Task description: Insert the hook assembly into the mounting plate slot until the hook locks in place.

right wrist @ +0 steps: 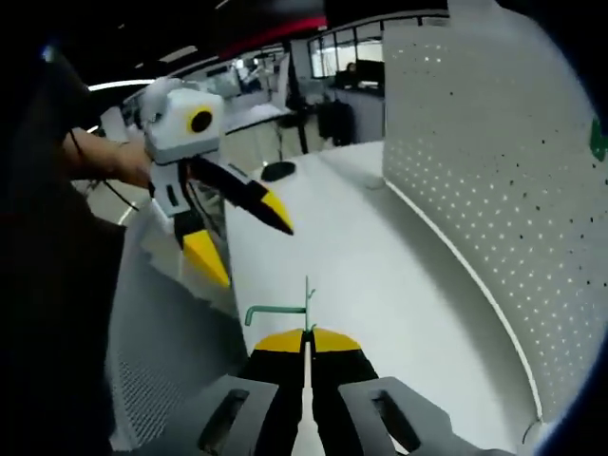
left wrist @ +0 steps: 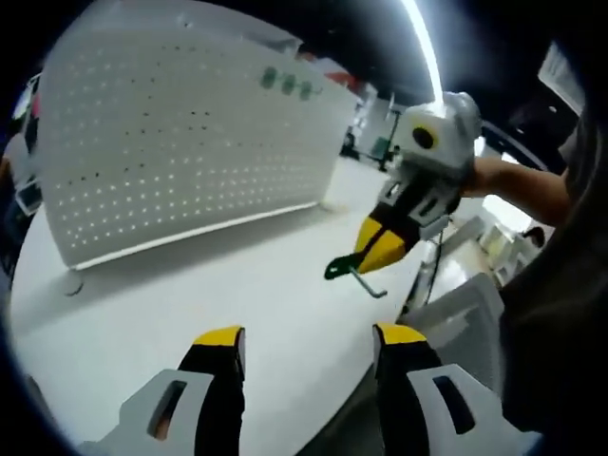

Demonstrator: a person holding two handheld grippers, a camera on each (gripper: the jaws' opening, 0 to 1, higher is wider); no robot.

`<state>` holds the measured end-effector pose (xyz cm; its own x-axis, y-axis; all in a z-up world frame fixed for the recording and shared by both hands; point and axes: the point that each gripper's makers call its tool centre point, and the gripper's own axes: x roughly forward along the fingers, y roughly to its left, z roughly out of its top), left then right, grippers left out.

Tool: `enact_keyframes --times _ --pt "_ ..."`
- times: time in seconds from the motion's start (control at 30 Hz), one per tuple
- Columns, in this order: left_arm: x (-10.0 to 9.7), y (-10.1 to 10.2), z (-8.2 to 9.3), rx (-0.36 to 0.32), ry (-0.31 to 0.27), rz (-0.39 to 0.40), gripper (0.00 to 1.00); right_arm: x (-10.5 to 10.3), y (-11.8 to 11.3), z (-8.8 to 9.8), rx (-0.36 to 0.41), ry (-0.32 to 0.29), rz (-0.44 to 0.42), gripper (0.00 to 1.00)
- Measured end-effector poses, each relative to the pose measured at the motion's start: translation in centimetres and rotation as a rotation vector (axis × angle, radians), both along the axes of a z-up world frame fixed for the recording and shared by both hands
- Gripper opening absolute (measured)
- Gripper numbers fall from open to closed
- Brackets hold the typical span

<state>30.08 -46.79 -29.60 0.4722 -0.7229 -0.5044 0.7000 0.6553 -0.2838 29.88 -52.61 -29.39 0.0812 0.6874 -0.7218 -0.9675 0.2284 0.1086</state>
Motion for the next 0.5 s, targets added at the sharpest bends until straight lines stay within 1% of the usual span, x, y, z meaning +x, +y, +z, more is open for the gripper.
enact_keyframes --times 0.1,0.2,0.23,0.33,0.5 --pt "0.0 -0.3 0.3 -0.01 -0.011 -0.025 0.52 -0.7 0.5 -0.1 -0.008 0.013 0.036 0.0" --pt "0.0 -0.6 0.8 -0.004 -0.031 -0.046 0.42 -1.2 0.9 0.0 -0.013 0.018 0.071 0.0" --pt "0.1 -0.7 0.9 -0.009 -0.036 -0.05 0.41 -1.4 1.1 0.1 -0.014 0.017 0.083 0.0" --pt "0.0 -1.1 1.1 -0.02 -0.042 -0.065 0.43 -1.5 1.6 0.3 -0.011 0.018 0.101 0.0" --pt "-0.3 -1.4 1.2 -0.022 -0.047 -0.095 0.39 -1.7 1.9 0.5 -0.02 0.013 0.132 0.0"
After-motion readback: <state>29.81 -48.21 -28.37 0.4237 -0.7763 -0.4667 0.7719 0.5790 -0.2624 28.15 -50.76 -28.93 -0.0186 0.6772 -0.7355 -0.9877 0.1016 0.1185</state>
